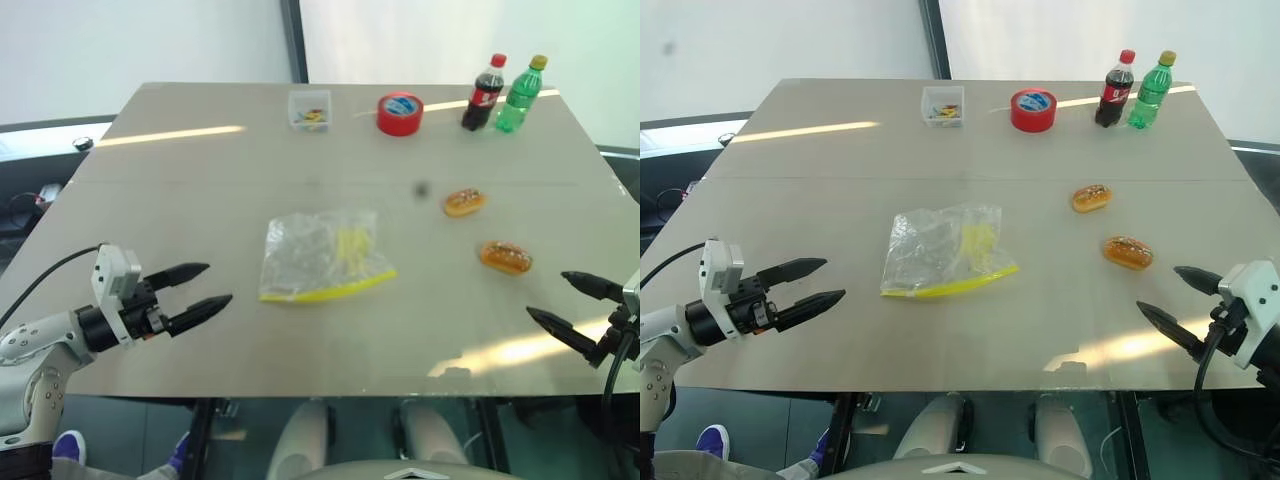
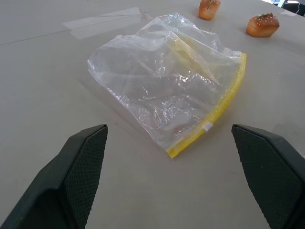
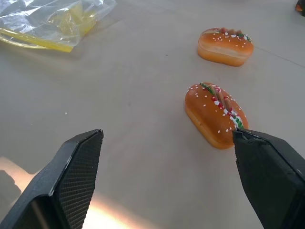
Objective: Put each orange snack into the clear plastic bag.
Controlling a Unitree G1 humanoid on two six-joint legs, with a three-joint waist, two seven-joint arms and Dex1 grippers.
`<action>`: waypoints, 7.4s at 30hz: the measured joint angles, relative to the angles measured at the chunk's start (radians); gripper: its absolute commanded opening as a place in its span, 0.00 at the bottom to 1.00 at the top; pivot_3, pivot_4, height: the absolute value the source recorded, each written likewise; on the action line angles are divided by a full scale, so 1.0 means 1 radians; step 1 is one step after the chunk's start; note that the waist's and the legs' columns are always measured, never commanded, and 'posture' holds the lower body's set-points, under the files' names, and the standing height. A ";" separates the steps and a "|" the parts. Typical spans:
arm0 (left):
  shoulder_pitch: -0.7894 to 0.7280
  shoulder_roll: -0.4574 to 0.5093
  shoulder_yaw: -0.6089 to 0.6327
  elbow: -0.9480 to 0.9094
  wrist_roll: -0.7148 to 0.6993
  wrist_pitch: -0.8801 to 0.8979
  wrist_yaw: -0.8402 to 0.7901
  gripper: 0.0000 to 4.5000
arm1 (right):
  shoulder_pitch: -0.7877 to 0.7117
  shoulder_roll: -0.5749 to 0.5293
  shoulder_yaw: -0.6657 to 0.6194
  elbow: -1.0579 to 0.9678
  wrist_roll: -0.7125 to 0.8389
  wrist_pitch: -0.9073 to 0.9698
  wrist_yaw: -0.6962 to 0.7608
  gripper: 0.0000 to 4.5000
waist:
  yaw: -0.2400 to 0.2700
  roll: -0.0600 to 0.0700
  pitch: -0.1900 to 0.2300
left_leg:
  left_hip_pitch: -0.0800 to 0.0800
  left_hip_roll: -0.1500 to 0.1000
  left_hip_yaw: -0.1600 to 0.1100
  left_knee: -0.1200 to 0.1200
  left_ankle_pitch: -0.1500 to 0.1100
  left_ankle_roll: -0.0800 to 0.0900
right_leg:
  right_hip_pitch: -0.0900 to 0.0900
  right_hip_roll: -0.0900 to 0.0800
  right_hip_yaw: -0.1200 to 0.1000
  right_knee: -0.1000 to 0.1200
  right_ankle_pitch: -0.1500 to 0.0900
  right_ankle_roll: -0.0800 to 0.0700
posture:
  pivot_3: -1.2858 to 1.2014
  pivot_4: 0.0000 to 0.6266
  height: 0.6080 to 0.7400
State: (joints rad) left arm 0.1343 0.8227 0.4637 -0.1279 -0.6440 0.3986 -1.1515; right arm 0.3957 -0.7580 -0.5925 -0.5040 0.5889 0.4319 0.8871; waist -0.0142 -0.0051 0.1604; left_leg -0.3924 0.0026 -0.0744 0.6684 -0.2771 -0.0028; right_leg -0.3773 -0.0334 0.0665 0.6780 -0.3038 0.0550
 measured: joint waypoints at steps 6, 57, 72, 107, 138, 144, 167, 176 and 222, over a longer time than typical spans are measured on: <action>-0.018 -0.012 -0.001 -0.014 -0.012 0.030 0.058 0.98 | -0.033 -0.015 0.024 0.003 -0.001 0.001 0.006 0.99 | 0.000 0.000 0.000 | 0.000 0.000 0.000 0.000 0.000 0.000 | 0.000 0.000 0.000 0.000 0.000 0.000 | 0.52 0.24 1.00; -0.754 -0.215 -0.391 0.653 -0.068 0.806 0.060 0.01 | -0.258 -0.009 0.492 -0.130 -0.344 -0.237 -0.061 1.00 | 0.019 0.007 -0.005 | -0.002 -0.015 -0.013 0.002 0.008 0.000 | 0.001 -0.002 -0.011 0.008 0.000 0.001 | 0.52 0.24 1.00; -0.945 -0.458 0.218 0.630 -0.450 1.209 0.756 0.01 | -0.555 0.130 0.824 0.010 -0.801 -0.270 -0.225 1.00 | -0.003 -0.008 0.004 | -0.003 -0.013 -0.017 0.005 0.014 -0.009 | -0.002 -0.004 -0.014 0.016 0.000 0.001 | 0.52 0.24 1.00; -0.633 -0.343 0.107 0.397 -0.532 1.148 0.916 0.96 | -0.569 0.166 0.729 -0.068 -0.503 -0.027 -0.089 1.00 | -0.002 -0.012 0.005 | -0.005 -0.013 -0.018 0.000 0.016 -0.012 | -0.008 -0.004 -0.014 0.017 0.000 0.000 | 0.52 0.24 1.00; -0.833 -0.711 0.269 0.504 -1.073 1.025 1.532 0.02 | -0.682 0.278 0.915 0.226 -1.007 -0.242 -0.494 1.00 | -0.006 -0.014 0.006 | -0.005 -0.018 -0.025 -0.001 0.022 -0.014 | -0.004 -0.014 -0.021 0.016 0.001 0.001 | 0.52 0.24 1.00; -0.789 -0.690 0.163 0.441 -1.293 0.883 1.685 0.02 | -0.766 0.391 0.944 0.374 -1.094 -0.269 -0.623 1.00 | 0.006 -0.014 0.006 | -0.006 -0.023 -0.025 -0.001 0.022 -0.013 | -0.003 -0.012 -0.022 0.016 0.001 0.001 | 0.52 0.24 1.00; -0.777 -0.720 0.177 0.333 -1.303 0.813 1.719 0.00 | -0.886 0.539 0.917 0.596 -0.989 -0.408 -0.657 0.01 | 0.000 -0.015 0.006 | -0.006 -0.025 -0.026 -0.001 0.022 -0.013 | -0.003 -0.011 -0.022 0.015 0.000 0.000 | 0.52 0.24 1.00; -0.713 -0.540 0.073 0.336 -1.279 0.842 1.644 0.12 | -0.886 0.459 0.878 0.549 -0.994 -0.415 -0.647 0.00 | -0.004 -0.014 0.008 | -0.006 -0.025 -0.026 -0.002 0.022 -0.013 | -0.004 -0.011 -0.022 0.015 0.000 0.000 | 0.52 0.24 1.00; -0.837 -0.725 0.089 0.255 -1.306 0.616 1.774 0.01 | -0.806 0.623 0.891 0.531 -0.989 -0.291 -0.707 0.72 | 0.001 -0.014 0.010 | -0.007 -0.024 -0.026 -0.007 0.023 -0.014 | -0.004 -0.011 -0.023 0.009 0.000 0.000 | 0.52 0.24 1.00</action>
State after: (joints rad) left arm -0.7029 0.0977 0.5522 0.1268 -1.9497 1.0142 0.6226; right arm -0.4104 -0.1353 0.2990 0.0273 -0.4005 0.1405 0.1801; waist -0.0132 -0.0192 0.1700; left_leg -0.3991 -0.0217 -0.1004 0.6610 -0.2543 -0.0163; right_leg -0.3810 -0.0448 0.0438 0.6869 -0.3035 0.0552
